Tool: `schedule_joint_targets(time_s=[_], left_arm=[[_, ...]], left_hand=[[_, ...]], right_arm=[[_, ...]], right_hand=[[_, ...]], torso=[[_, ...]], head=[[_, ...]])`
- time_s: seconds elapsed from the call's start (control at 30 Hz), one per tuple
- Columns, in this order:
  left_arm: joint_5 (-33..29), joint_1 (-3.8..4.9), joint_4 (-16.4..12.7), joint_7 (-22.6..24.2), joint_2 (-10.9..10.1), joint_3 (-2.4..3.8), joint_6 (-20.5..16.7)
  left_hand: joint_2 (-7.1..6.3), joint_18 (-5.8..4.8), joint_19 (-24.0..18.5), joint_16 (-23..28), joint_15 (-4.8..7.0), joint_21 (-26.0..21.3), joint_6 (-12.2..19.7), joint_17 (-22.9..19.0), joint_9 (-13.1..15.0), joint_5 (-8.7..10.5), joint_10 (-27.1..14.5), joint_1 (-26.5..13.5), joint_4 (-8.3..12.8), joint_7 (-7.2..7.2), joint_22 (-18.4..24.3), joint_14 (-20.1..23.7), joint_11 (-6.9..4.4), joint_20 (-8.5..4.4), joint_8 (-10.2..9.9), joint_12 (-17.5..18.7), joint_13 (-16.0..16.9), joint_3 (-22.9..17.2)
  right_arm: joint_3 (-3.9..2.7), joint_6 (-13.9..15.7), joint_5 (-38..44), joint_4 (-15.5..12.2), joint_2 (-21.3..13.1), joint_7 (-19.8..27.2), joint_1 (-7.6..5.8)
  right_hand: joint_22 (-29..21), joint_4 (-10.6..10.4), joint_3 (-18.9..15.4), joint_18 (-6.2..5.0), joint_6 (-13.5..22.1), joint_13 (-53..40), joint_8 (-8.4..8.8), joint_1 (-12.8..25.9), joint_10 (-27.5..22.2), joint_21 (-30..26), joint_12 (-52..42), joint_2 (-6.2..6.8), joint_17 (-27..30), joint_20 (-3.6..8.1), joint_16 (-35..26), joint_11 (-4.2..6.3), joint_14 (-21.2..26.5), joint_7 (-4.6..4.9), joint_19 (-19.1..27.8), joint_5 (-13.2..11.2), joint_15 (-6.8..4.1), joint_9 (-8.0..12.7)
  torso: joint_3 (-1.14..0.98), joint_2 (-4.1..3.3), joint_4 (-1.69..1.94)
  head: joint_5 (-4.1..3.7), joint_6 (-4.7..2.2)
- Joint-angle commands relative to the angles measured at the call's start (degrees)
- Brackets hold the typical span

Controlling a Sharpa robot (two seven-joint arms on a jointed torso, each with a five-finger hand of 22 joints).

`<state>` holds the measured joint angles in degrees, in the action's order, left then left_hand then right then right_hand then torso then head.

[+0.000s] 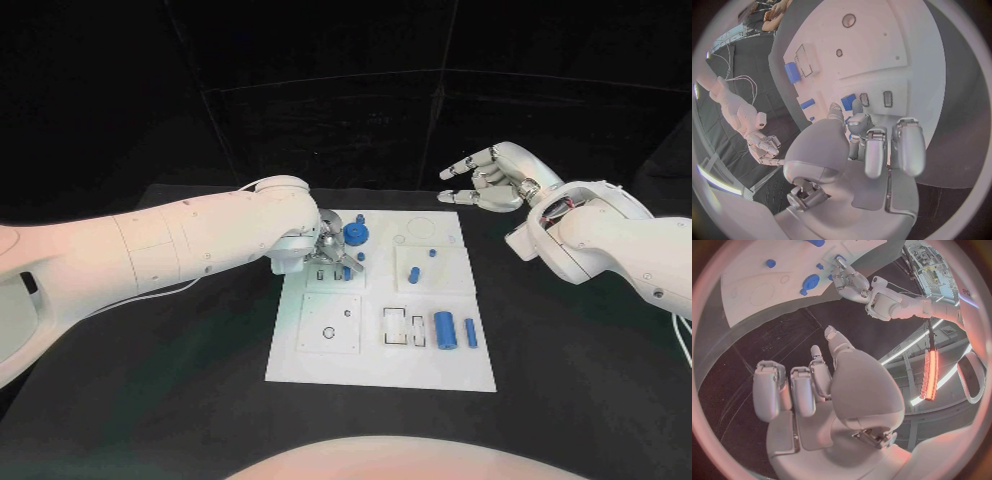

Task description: Assemble the parts on the task board

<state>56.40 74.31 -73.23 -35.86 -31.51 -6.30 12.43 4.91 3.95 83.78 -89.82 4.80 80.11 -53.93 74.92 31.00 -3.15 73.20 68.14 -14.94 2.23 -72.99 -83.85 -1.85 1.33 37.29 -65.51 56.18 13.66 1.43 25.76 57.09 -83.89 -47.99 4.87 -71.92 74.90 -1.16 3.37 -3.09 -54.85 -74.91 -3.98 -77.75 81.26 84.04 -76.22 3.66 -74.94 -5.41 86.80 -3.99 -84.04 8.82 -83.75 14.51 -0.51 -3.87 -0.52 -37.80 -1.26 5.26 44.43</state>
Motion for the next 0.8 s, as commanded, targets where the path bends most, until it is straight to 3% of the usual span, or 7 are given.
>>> schedule_joint_targets(time_s=[0.03,0.23,0.47,0.63,0.67,0.7,0.8], left_arm=[[0.04,0.11,0.01,-0.24,0.18,0.01,1.19],[-0.08,0.11,0.13,-0.34,0.3,-0.01,1.44],[-0.11,0.11,0.34,-0.46,0.31,-0.04,1.66],[-0.5,0.12,0.32,-0.11,0.29,-0.05,1.18],[-0.64,0.12,0.28,0.08,0.28,-0.06,0.98],[-0.76,0.12,0.19,0.37,0.23,-0.06,0.69],[-1.2,0.11,-0.16,1.2,-0.07,-0.06,-0.44]], left_hand=[[0.27,-0.8,1.41,-0.18,0.45,0.39,0.53,15.08,0.28,-0.37,0.33,1.01,0.6,-0.01,-0.08,-6.15,0.08,-0.38,0.35,-0.31,0.01,-0.39],[0.7,-0.78,1.32,-0.18,0.47,0.39,0.85,15.08,0.75,-0.42,0.26,2.23,1.51,-0.03,-0.09,-6.15,0.06,-0.4,0.63,-0.29,-0.04,-1.43],[0.97,-0.78,1.27,-0.18,0.48,0.44,1.12,15.08,1.07,-0.47,0.2,3.2,2.3,-0.03,-0.19,-6.15,0.05,-0.41,0.76,-0.25,-0.1,-2.5],[2.64,-0.71,1.14,-0.18,0.82,0.35,1.86,15.08,1.21,-0.81,-0.11,7.55,4.92,-0.53,-0.09,-6.15,-0.38,-0.62,0.44,0.06,-0.33,-6.43],[3.41,-0.68,1.1,-0.18,1.03,0.31,2.26,15.08,1.1,-1.12,-0.31,9.52,6.04,-0.72,-0.02,-6.15,-0.57,-0.78,0.11,0.27,-0.44,-8.21],[3.92,-0.65,1.03,-0.18,1.23,0.22,2.87,15.08,0.88,-3.56,-0.75,11.85,7.47,-0.72,0.09,-6.15,-0.68,-1.05,-0.48,0.76,-0.72,-10.94],[3.13,-0.65,0.9,-0.18,1.2,0.05,3.5,15.08,0.67,-6.51,-1.22,14.11,9.39,-0.47,0.29,-6.15,-0.46,-1.08,-1.19,1.64,-1.26,-16.8]], right_arm=[[-0.03,-0.43,0.26,0.18,0.09,-0.01,-0.13],[-0.03,-0.45,0.33,0.74,0.17,0.0,-0.13],[-0.03,-0.41,0.35,1.19,0.16,0.01,-0.13],[-0.03,-0.43,0.36,1.28,0.17,0.05,-0.13],[-0.03,-0.45,0.36,1.29,0.18,0.06,-0.13],[-0.03,-0.47,0.36,1.31,0.19,0.07,-0.13],[-0.03,-0.57,0.36,1.41,0.22,0.09,-0.13]], right_hand=[[1.23,0.17,-0.16,0.19,-0.3,-3.77,-0.08,-0.17,-0.06,-0.31,0.26,-0.46,-7.5,-0.17,-0.27,0.15,-4.25,0.11,0.35,0.51,0.0,-0.01],[1.21,0.46,-0.2,0.19,-0.33,-3.71,-0.02,-0.53,-0.07,-0.35,0.31,-0.67,-7.51,-0.13,-0.3,0.17,-4.26,0.12,0.34,2.61,-0.04,0.01],[1.18,0.53,-0.2,0.18,-0.35,-3.71,-0.02,-0.61,-0.06,-0.37,0.31,-0.72,-7.53,-0.12,-0.3,0.18,-4.27,0.11,0.35,2.95,-0.04,0.01],[1.21,0.6,-0.19,0.19,-0.37,-3.69,-0.02,-0.68,-0.05,-0.36,0.32,-0.78,-7.54,-0.12,-0.3,0.18,-4.27,0.11,0.33,3.25,-0.05,0.01],[1.24,0.62,-0.19,0.19,-0.37,-3.68,-0.01,-0.71,-0.06,-0.35,0.33,-0.78,-7.52,-0.11,-0.31,0.18,-4.27,0.12,0.32,3.36,-0.05,0.01],[1.25,0.64,-0.19,0.19,-0.37,-3.67,-0.01,-0.72,-0.07,-0.34,0.34,-0.79,-7.51,-0.11,-0.32,0.19,-4.27,0.12,0.31,3.43,-0.05,0.01],[1.25,0.64,-0.19,0.19,-0.37,-3.67,-0.01,-0.72,-0.07,-0.34,0.34,-0.79,-7.51,-0.11,-0.32,0.19,-4.27,0.12,0.31,3.43,-0.05,0.01]], torso=[[0.01,-0.02,0.03],[0.02,-0.01,0.05],[0.01,-0.04,0.0],[0.01,-0.03,0.0],[0.01,-0.03,0.0],[0.01,-0.02,-0.01],[0.05,-0.04,0.03]], head=[[0.04,0.07],[0.08,0.2],[0.12,0.25],[0.1,0.33],[0.1,0.32],[0.1,0.37],[0.0,0.44]])
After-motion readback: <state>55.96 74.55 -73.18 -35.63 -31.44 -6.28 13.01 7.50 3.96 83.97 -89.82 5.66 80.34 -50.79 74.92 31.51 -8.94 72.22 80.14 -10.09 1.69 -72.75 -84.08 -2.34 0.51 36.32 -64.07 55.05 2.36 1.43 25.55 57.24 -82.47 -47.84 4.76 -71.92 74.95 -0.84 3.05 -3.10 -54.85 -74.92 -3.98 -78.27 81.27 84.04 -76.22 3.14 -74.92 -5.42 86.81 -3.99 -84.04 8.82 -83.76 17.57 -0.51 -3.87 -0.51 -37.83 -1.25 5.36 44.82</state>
